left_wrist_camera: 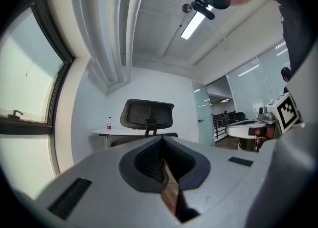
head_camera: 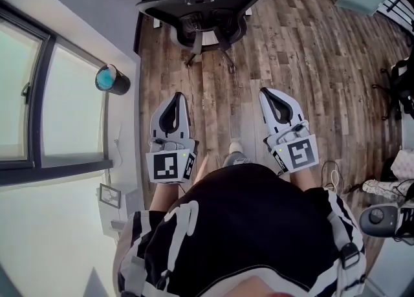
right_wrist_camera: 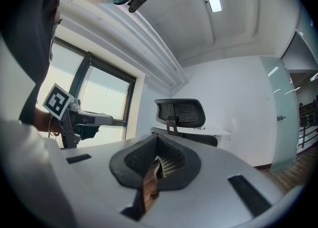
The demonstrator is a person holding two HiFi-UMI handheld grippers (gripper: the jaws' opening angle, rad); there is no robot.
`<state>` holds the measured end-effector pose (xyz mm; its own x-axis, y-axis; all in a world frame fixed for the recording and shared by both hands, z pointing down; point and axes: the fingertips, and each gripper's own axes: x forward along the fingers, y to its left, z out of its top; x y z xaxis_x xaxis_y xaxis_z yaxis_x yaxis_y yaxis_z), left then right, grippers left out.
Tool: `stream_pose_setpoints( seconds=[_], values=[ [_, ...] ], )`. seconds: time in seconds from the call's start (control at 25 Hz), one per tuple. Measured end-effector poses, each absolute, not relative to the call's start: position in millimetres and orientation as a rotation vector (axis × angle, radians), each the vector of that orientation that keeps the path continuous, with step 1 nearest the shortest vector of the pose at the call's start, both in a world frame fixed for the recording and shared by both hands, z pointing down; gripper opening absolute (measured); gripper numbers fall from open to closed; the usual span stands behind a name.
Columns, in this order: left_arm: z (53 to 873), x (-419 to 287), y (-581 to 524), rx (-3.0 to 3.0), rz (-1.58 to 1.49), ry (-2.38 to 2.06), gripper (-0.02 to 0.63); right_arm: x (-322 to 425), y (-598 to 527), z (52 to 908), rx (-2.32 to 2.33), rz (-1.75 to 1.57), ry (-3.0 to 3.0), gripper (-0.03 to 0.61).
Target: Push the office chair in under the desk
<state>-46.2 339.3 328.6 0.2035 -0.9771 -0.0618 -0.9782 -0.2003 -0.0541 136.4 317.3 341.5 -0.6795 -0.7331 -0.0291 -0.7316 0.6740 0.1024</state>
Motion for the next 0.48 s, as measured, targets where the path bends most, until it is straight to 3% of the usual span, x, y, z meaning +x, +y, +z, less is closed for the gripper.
stream_pose_setpoints(
  seconds=[0.48],
  values=[
    [327.6,-35.7,284.2,-2.322,0.034,1.986,0.009,153.8,258.8,342.8,1.211,-0.167,-2.875,0.009]
  ],
)
